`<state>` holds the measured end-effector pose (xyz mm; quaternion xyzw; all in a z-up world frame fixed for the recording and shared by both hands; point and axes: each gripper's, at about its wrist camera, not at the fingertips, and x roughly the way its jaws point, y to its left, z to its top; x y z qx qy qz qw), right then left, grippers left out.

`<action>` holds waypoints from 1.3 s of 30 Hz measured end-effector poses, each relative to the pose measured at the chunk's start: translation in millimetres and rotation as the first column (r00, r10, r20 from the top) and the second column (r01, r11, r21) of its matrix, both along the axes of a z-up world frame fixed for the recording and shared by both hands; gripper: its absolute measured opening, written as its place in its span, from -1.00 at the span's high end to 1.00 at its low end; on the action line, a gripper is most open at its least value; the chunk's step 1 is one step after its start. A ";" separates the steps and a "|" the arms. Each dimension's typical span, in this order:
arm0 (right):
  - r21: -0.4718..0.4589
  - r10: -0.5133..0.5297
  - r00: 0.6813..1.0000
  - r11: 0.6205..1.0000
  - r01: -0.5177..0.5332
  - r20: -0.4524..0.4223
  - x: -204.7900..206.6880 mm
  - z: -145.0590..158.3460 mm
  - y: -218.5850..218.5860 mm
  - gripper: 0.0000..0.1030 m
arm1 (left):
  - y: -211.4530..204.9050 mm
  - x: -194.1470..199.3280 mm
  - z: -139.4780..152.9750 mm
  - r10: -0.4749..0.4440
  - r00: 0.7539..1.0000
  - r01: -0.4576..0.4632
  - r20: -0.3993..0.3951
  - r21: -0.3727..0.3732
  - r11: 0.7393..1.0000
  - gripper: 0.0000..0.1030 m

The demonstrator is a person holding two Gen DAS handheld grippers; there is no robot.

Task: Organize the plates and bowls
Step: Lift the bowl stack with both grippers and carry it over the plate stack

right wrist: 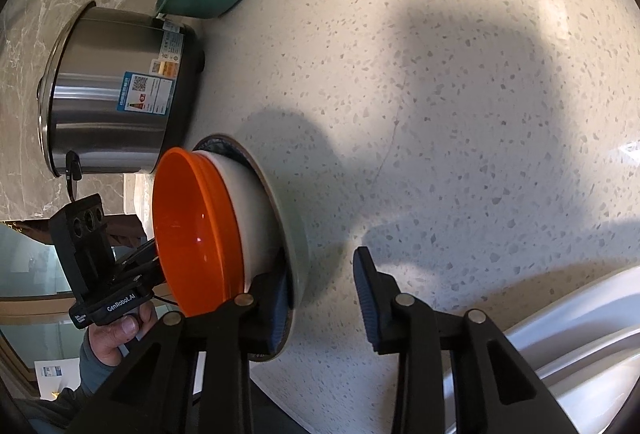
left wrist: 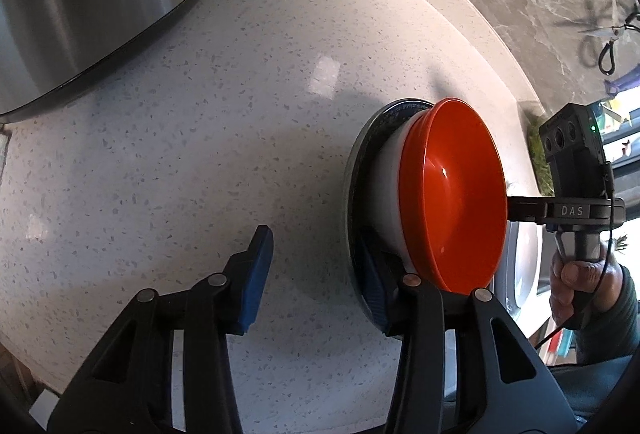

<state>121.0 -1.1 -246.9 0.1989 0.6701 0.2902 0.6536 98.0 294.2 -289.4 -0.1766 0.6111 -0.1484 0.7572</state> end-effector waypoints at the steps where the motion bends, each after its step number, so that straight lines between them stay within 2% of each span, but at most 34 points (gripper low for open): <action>1: 0.000 0.000 1.000 1.000 0.000 0.001 0.3 -0.2 0.5 0.33 | 0.1 0.2 0.0 0.001 1.000 -0.001 0.002 0.000 1.000 0.19; 5: 0.017 -0.001 1.000 1.000 0.001 0.012 1.1 1.0 3.8 0.60 | 0.0 -2.4 -0.8 -0.010 1.000 0.010 0.019 -0.015 1.000 0.26; 7: 0.024 0.010 1.000 1.000 -0.010 0.022 0.9 2.9 4.8 0.72 | -0.8 -3.1 -1.1 -0.022 0.999 0.023 0.025 -0.040 0.999 0.47; 8: 0.029 0.014 1.000 0.999 -0.015 0.024 1.2 3.5 5.4 0.73 | -2.5 -2.3 -1.1 -0.033 0.999 0.034 0.028 -0.048 0.998 0.51; 12: 0.037 0.010 1.000 0.999 -0.011 0.026 -0.1 5.4 7.4 0.77 | -15.4 0.7 3.3 -0.067 0.996 0.068 0.053 -0.027 0.997 0.83; 25: 0.043 -0.014 0.998 0.999 0.012 0.059 2.0 19.9 2.2 0.76 | -25.5 -2.4 12.7 -0.062 0.994 0.062 0.086 0.004 0.998 0.84; 39: 0.034 -0.083 0.991 0.996 0.080 0.101 -1.7 61.4 -24.9 0.76 | -59.6 9.2 65.9 -0.135 0.981 0.131 0.139 0.041 0.991 0.87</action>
